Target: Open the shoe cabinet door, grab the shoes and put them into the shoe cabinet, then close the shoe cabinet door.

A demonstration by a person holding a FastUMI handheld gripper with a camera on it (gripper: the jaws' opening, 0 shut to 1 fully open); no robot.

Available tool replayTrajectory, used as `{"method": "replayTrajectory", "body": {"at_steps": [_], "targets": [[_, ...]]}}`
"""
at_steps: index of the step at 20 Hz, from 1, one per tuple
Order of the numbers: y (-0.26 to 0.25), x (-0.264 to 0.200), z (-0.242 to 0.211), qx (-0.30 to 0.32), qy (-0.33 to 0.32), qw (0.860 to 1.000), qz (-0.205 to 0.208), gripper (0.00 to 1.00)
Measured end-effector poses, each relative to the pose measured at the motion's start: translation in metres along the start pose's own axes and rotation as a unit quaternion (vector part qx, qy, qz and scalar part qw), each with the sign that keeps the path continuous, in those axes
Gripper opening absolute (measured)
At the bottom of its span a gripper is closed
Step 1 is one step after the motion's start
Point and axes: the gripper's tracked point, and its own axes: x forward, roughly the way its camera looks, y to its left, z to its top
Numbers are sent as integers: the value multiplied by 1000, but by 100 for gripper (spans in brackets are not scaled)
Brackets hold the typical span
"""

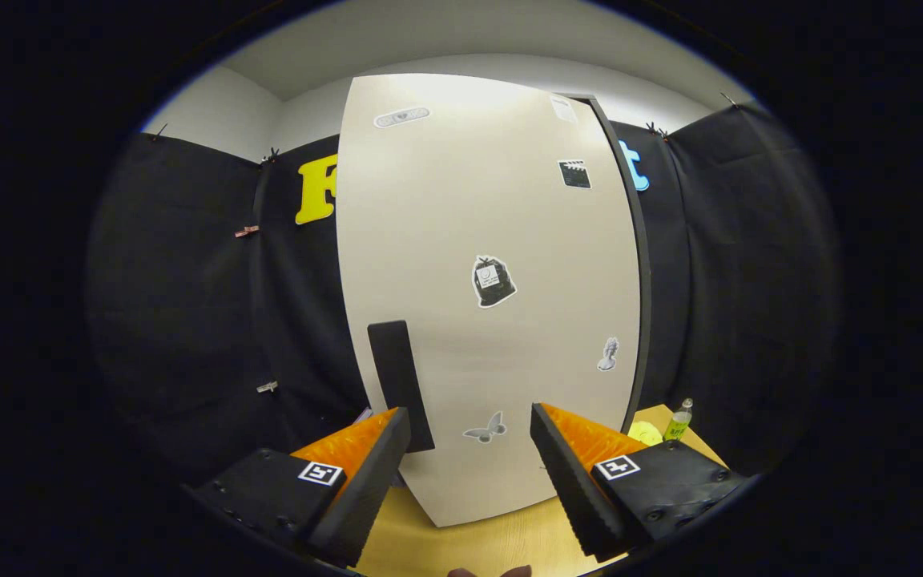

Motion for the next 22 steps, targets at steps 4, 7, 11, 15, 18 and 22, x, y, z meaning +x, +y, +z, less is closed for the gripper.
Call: {"method": "replayTrajectory", "body": {"at_steps": [4, 7, 11, 15, 18, 22], "targets": [[-5, -3, 4, 6, -3, 1000, -3, 98], [-13, -6, 6, -2, -7, 1000, -11, 98], [-19, -8, 2, -3, -4, 1000, -13, 98], [-26, -9, 2, 0, -4, 1000, -19, 98], [-29, -11, 1, 0, -4, 1000, -23, 98], [-33, -12, 0, -4, -6, 1000, -28, 98]]}}
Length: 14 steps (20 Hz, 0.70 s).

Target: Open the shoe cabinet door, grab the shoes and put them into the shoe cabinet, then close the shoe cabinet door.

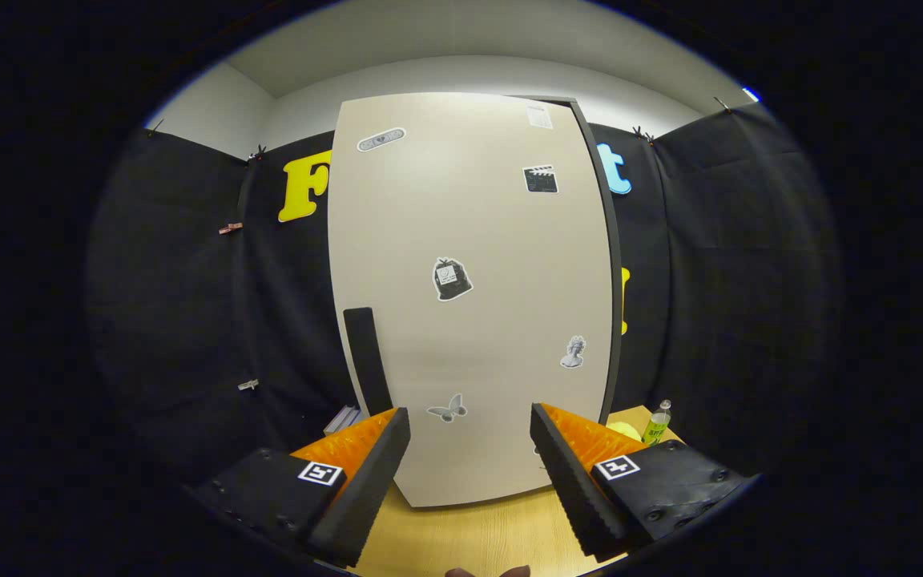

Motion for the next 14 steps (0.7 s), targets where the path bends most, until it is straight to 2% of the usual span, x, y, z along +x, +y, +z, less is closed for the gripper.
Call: {"method": "replayTrajectory", "body": {"at_steps": [14], "targets": [[-32, -4, 8, -30, -24, 998, -53, 98]]}}
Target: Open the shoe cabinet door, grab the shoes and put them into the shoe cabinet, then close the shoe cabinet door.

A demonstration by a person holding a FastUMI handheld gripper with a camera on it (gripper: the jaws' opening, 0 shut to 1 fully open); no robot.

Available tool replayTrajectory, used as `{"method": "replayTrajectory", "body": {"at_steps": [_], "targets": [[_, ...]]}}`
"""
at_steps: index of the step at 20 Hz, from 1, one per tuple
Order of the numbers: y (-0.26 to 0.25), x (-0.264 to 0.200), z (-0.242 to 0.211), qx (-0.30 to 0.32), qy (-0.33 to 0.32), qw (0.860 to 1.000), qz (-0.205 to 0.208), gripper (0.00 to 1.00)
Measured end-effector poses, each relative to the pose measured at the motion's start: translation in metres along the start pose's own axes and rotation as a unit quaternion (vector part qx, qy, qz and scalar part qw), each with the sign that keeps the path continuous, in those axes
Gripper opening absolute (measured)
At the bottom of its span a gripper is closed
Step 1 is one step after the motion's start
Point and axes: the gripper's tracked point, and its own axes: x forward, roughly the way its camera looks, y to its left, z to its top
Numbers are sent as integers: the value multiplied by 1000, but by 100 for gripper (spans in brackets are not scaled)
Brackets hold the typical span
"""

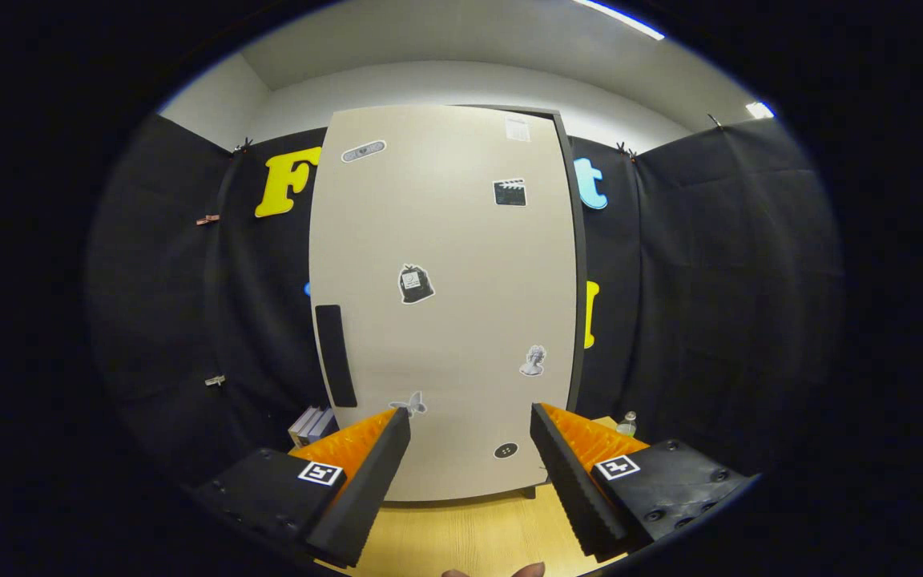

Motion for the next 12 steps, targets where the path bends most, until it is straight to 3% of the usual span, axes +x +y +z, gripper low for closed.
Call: {"method": "replayTrajectory", "body": {"at_steps": [12], "targets": [[0, -8, 5, -6, -11, 1000, 5, 98]]}}
